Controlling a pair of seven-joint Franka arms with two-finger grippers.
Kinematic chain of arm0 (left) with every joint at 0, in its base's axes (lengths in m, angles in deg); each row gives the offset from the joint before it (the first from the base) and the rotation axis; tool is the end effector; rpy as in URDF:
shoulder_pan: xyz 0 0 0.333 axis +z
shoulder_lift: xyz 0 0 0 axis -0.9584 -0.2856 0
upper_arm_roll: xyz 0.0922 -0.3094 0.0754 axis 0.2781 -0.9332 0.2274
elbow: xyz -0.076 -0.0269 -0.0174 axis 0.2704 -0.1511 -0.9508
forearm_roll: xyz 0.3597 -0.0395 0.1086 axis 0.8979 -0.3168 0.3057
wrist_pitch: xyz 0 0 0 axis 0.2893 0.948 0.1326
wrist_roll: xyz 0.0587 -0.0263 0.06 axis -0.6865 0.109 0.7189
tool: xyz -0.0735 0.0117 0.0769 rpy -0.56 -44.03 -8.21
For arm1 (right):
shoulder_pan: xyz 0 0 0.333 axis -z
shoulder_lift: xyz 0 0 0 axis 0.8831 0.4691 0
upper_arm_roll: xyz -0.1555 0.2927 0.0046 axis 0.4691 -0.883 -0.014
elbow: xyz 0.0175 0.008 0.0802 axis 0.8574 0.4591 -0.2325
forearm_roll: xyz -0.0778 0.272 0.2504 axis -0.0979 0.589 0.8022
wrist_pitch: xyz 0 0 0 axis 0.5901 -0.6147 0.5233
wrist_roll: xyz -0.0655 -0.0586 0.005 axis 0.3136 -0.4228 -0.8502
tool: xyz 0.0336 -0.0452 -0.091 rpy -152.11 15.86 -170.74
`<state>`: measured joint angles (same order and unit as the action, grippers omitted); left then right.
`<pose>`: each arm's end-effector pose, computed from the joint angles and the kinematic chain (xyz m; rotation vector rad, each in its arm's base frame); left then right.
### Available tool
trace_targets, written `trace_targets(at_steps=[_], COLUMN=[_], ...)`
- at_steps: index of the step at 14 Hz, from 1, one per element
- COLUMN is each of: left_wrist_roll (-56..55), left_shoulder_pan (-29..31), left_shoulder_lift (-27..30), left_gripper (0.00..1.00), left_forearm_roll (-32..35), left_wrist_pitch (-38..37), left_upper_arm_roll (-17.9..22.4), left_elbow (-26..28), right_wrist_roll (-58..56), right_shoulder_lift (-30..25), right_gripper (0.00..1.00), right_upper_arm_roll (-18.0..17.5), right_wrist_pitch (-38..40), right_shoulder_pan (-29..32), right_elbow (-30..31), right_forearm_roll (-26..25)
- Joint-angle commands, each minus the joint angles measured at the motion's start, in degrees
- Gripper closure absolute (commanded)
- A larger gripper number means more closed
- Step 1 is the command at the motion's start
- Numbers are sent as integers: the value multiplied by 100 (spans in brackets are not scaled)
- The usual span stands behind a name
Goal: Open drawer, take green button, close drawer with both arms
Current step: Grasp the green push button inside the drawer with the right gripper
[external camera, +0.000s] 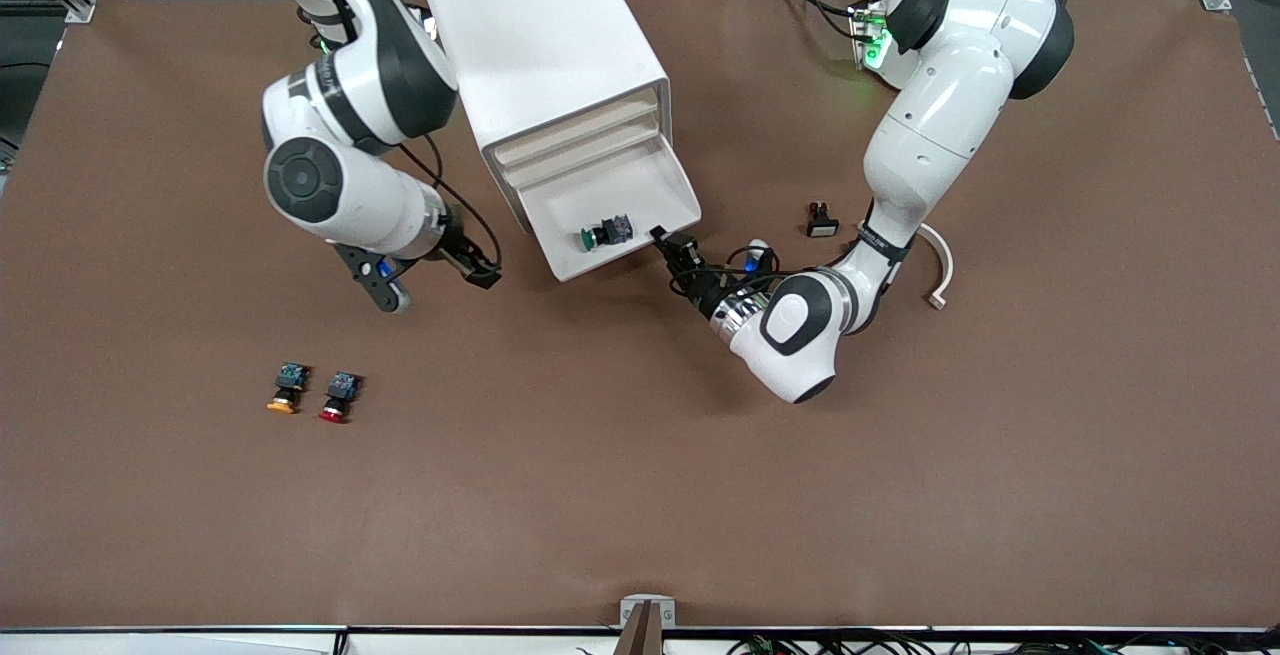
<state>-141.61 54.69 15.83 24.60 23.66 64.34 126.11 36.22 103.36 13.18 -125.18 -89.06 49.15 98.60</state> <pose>0.5471 -0.4007 0.1434 -1.0012 -1.8815 1.5598 0.5223 0.2896 0.4165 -2.7671 1.3563 0.4283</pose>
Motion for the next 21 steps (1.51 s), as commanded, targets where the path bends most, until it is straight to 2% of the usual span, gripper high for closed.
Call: trace_targets(at_steps=[1,5,6,7,9,10,14,17,19,21], left_wrist_roll=[13,39,57,66,170,345,1688,2768,3813,4746], left_shoulder_pan=[210,263,263,272,281,281,351,237,97,-279], left_shoulder_lift=[-50,-41,-33,-15,3,3,117,266,398,468], left_gripper=[86,82,77,65,18,0,0,0,0,0], left_forearm_roll=[-81,-142,-204,-204,-204,-204,-74,365,726,937], left_wrist_pitch=[3,3,12,12,12,3,-40,-41,-32,-14], left_upper_arm_roll=[26,26,26,26,18,18,26,474,702,1254], left_elbow=[-74,-74,-74,-74,-83,-153,-206,-364,-391,-548], right_wrist_roll=[672,1455,1596,1728,1939,2062,2256,2344,2344,2344], right_shoulder_lift=[86,420,499,569,719,806,1053,1124,1194,1247], right_gripper=[0,0,0,0,0,0,0,1,5,12], right_upper_arm_roll=[45,45,45,45,45,53,53,53,53,62], right_wrist_pitch=[-522,-1155,-1305,-1454,-1701,-1832,-2220,-2326,-2431,-2510], right_shoulder_pan=[-494,-1048,-1171,-1285,-1418,-1531,-1717,-1787,-1813,-1893], right_elbow=[228,228,219,219,228,228,228,219,228,228], right_forearm_roll=[102,110,110,110,102,102,102,102,93,93])
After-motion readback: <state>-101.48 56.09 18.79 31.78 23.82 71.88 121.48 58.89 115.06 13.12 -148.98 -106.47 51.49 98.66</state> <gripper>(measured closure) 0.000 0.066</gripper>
